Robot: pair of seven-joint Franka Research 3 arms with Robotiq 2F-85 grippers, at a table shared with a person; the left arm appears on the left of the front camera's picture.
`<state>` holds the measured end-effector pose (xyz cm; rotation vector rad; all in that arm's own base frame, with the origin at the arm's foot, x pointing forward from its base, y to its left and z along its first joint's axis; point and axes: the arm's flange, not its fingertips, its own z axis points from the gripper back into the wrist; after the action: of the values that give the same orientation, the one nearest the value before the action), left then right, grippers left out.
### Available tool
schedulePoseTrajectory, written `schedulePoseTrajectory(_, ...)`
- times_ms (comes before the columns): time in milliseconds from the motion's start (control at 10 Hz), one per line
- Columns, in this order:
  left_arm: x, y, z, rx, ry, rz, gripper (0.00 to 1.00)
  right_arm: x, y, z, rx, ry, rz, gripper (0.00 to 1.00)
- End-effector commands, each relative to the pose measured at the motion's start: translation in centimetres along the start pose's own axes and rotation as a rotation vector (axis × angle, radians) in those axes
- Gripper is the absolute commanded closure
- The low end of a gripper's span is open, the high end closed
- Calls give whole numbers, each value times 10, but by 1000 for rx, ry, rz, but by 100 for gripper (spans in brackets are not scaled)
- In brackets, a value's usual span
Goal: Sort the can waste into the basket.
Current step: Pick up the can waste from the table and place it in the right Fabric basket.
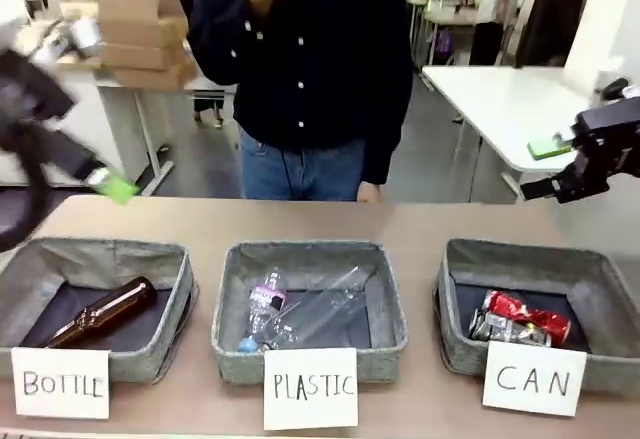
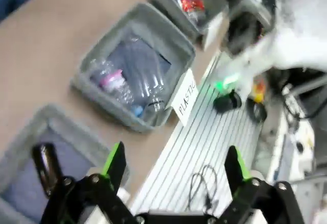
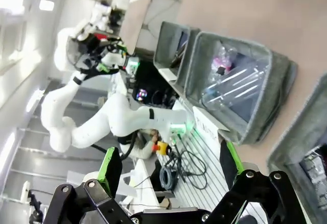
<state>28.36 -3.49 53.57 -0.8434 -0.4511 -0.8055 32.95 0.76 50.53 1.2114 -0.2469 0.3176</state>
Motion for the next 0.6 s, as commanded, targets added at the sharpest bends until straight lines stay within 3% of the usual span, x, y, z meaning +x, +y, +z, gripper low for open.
schedulePoseTrajectory(0, -55, 17, 43, 12, -406, 209, 0, 6, 1, 2, 11, -20, -12, 0)
schedulePoseTrajectory(100, -77, 36, 58, -45, -609, 215, 0, 9, -3, 12, -5, -20, -18, 0)
schedulePoseTrajectory(200, -32, 17, 40, -2, -137, 98, 0, 2, 1, -7, 6, 16, 4, 0)
schedulePoseTrajectory(500, -32, 17, 40, -2, -137, 98, 0, 2, 1, -7, 6, 16, 4, 0)
